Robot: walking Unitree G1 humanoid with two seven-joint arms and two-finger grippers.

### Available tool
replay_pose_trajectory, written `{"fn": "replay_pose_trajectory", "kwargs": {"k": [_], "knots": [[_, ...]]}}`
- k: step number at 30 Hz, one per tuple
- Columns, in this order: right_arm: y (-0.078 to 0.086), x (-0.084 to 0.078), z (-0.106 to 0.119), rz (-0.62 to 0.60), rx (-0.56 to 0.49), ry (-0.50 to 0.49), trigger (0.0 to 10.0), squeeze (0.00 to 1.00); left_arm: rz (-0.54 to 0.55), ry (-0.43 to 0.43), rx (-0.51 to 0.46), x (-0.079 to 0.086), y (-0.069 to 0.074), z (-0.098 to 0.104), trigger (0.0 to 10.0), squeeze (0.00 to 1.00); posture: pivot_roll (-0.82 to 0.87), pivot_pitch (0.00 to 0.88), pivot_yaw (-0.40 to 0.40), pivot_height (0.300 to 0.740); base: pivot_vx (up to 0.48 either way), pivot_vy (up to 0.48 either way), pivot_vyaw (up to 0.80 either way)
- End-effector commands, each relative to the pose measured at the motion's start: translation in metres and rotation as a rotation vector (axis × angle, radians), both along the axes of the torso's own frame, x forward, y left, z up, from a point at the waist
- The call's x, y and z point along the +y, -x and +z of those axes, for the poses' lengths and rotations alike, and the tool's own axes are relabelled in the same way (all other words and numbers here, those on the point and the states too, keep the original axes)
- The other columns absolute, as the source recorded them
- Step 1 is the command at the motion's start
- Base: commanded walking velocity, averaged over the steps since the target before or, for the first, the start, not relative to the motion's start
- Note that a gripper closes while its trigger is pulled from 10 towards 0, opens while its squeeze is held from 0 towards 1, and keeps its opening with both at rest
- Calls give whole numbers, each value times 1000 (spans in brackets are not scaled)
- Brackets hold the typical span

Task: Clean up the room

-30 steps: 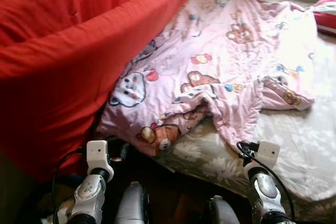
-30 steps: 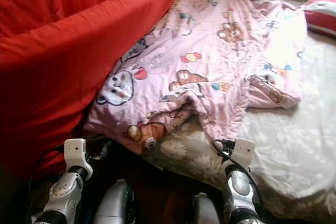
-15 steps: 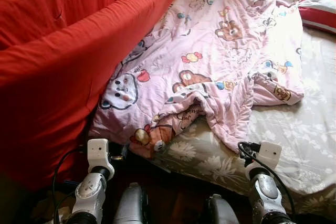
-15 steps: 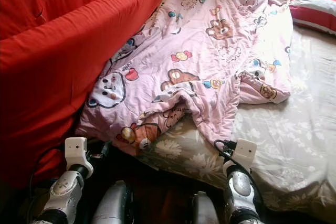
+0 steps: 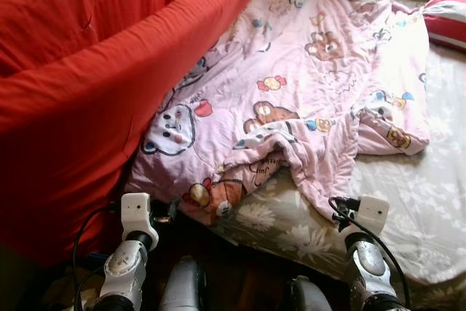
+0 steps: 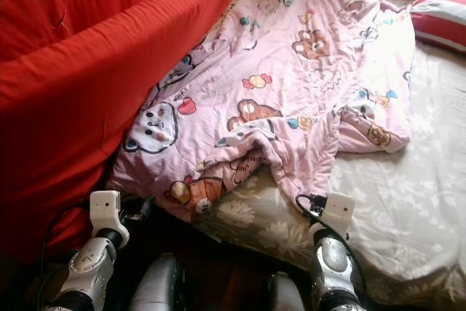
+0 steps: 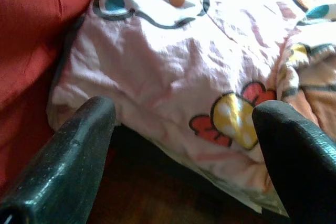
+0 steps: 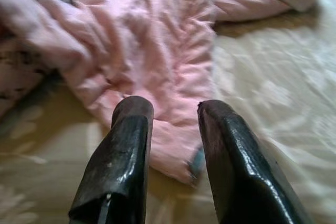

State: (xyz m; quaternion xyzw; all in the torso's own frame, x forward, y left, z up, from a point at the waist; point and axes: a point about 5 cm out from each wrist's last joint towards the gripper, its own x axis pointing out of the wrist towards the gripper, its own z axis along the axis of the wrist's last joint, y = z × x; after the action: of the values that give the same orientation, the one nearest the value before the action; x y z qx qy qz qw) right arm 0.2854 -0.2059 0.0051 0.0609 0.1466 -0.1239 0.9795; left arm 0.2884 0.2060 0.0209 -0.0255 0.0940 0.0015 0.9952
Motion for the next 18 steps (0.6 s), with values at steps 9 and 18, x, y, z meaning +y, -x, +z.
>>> {"fn": "replay_pose_trajectory", "kwargs": {"k": [9, 18], "knots": [[6, -2, -6, -13, 29, -2, 10000, 0, 6, 0, 26, 1, 5, -6, 10000, 0, 154, 209, -2, 641, 224, 0, 0], [8, -2, -9, -12, 55, 1, 10000, 0, 3, -7, 30, 1, 6, -6, 10000, 0, 154, 213, 0, 641, 0, 0, 0]]}}
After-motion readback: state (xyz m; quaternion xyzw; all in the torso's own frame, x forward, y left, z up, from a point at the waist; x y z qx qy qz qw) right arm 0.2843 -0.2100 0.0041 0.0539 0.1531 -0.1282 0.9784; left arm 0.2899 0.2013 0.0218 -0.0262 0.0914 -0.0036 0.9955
